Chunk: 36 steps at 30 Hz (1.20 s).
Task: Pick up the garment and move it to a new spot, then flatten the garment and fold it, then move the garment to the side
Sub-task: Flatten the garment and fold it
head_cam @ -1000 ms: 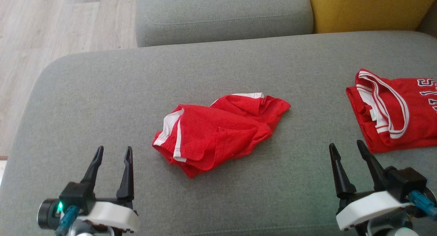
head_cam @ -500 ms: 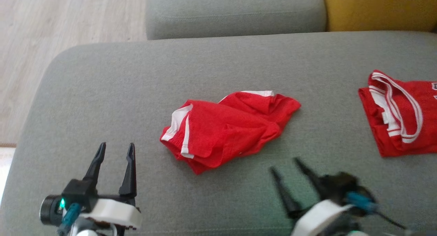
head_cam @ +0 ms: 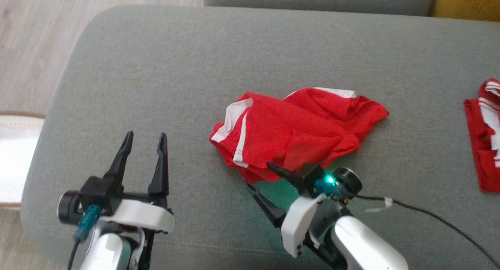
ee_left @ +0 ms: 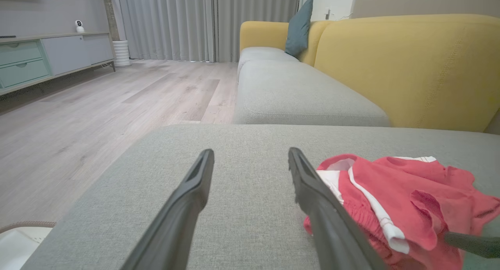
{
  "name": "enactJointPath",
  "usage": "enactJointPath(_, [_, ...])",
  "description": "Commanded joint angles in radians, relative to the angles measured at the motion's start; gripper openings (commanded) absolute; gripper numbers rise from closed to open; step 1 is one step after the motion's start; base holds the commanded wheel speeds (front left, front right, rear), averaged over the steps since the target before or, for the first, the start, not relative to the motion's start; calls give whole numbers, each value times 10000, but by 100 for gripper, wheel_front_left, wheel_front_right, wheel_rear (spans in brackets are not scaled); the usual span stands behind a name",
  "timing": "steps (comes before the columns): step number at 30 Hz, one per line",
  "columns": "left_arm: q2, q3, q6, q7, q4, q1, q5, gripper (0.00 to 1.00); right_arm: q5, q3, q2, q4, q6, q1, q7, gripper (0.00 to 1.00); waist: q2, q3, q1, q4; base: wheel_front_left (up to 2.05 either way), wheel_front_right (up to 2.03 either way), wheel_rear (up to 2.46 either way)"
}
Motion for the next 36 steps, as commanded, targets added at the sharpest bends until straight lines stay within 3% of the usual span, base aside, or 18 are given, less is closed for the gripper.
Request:
enactJointPath(1, [8,313,-56,-74,-300,-626,54,100,8,230,122,11,-7,-543,-164,100,0,218,-1,222,0,0,0])
enactJointPath(8, [-190,421,-203,-76,-332,-901,207,100,-63,436,219,1405,-7,-1535,-470,97,0,506,-1,437,0,0,0])
enactJointPath(9, [-220,446,-223,-76,-330,-921,225,100,-40,430,229,1555,-7,-1629,-540,27,0,522,-1,450,0,0,0])
enactJointPath(10, [-248,474,-240,-76,-331,-932,244,100,6,410,239,1696,-7,-1702,-583,0,0,538,-1,458,0,0,0])
enactJointPath(21, [-457,786,-414,-77,-337,-793,453,100,774,-414,275,1271,-7,-1636,-1496,0,0,424,-1,160,0,0,0])
enactJointPath(32, [-463,1001,-581,-77,-426,-736,675,100,499,-4041,111,-202,-7,4,-1659,0,0,482,-1,-518,0,0,0])
enactJointPath(36, [-448,1011,-647,-78,-414,-734,719,100,641,-4787,144,-473,-7,519,-1500,0,0,525,-1,-647,0,0,0])
